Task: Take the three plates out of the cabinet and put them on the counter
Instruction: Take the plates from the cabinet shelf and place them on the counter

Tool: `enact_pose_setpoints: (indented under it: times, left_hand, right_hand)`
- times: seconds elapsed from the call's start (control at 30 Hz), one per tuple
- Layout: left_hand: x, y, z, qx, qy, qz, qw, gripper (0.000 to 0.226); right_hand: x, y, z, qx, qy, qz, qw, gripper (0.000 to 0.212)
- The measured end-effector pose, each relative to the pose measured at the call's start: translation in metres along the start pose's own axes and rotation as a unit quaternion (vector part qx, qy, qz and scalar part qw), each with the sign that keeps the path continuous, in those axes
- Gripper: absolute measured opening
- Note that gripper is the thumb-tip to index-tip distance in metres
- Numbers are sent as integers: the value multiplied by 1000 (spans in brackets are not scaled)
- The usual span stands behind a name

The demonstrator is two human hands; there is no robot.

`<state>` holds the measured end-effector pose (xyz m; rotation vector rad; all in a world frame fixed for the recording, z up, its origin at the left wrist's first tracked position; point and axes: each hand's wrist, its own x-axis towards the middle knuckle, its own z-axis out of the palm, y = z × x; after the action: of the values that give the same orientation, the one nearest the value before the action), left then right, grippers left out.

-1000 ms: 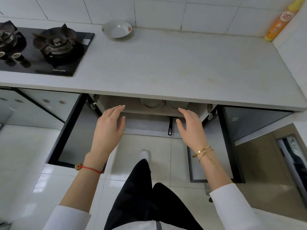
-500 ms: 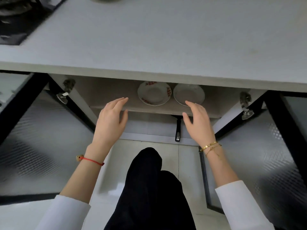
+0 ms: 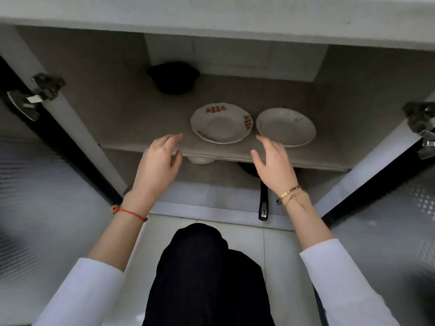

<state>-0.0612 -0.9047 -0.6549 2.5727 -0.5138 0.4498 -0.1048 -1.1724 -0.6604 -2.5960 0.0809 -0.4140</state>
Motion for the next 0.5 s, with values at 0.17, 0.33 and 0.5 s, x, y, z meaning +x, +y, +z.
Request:
enact_pose_setpoints:
  times: [0.17, 0.33, 0.5]
  left_hand:
    - [26, -4, 10, 7, 8, -12, 1000, 39]
    - [65, -14, 23, -10, -18, -47, 999, 46]
    - [103, -24, 52, -32, -86, -91, 992, 47]
  right_hand:
    - [27, 4, 4, 1, 15, -1, 1000, 40]
    - [58, 4, 18, -13, 8, 12, 1000, 44]
    - [79, 7, 43, -7, -6, 44, 999, 51]
